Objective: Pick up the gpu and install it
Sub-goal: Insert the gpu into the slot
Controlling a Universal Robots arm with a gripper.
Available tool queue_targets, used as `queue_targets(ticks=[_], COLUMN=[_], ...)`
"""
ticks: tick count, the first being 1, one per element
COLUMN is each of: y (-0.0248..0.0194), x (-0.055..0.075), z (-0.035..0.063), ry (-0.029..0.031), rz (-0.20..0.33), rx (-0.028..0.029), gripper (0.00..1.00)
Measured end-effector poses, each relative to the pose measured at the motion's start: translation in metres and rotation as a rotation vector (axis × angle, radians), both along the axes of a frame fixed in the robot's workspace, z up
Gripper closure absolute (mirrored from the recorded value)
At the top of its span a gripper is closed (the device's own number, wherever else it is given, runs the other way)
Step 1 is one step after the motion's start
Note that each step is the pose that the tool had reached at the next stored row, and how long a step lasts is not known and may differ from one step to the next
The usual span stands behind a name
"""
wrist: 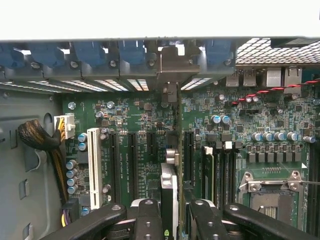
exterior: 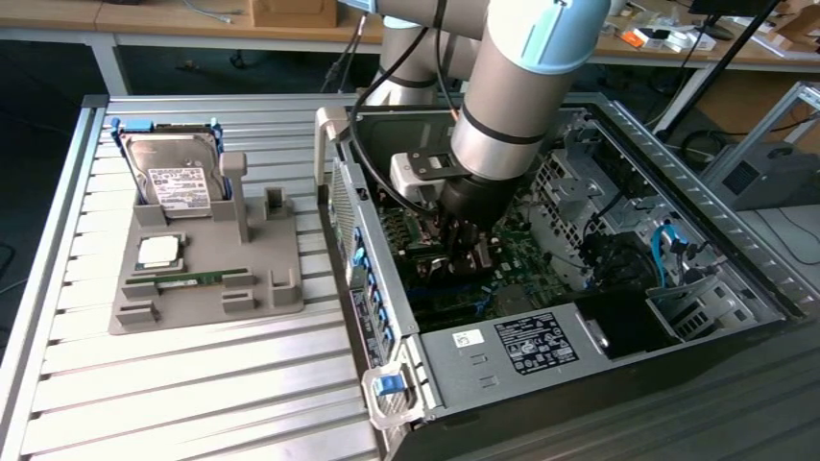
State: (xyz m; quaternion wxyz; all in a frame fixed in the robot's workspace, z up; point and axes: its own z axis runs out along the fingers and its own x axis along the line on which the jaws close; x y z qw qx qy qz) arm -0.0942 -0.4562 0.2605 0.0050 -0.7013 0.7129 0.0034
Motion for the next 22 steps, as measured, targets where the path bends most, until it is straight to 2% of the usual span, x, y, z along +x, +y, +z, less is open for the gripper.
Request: queue_targets(ticks=[22], y=[-0.0003], x=[0.0003], z=[-0.0037], ry=[0.0], rz=[0.0], rx=[0.0], gripper=[0.73])
